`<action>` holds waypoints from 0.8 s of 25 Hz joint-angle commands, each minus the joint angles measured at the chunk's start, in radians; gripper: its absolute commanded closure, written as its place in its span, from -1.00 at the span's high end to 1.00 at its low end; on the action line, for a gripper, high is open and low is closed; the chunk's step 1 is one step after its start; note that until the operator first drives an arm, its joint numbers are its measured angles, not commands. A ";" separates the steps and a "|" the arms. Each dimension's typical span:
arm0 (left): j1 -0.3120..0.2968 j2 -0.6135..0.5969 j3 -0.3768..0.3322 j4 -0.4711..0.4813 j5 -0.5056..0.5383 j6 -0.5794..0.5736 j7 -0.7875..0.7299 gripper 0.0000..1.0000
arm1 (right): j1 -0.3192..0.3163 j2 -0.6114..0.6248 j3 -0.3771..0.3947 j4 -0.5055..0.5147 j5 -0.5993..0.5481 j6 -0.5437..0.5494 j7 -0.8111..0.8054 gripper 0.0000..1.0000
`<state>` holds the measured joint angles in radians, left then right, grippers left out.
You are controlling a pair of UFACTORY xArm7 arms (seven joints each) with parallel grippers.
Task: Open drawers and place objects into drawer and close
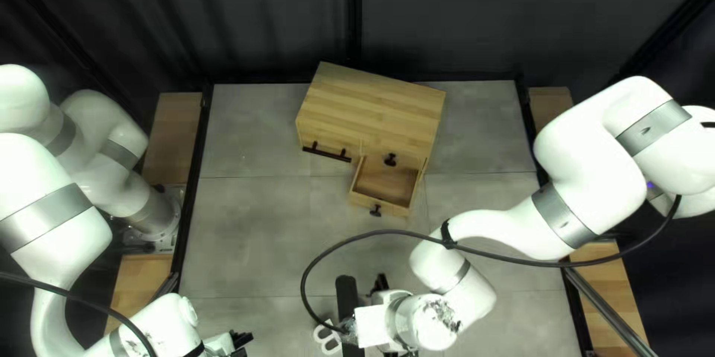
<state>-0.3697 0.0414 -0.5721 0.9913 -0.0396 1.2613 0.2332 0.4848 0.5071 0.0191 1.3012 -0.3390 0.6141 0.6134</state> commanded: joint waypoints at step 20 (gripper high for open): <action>0.000 0.000 0.000 0.000 0.000 0.000 0.000 1.00 | -0.057 0.100 0.025 0.046 -0.040 -0.141 -0.156 1.00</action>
<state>-0.3697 0.0414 -0.5721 0.9913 -0.0396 1.2613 0.2332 0.4394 0.5890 0.0329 1.3301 -0.3922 0.4820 0.4696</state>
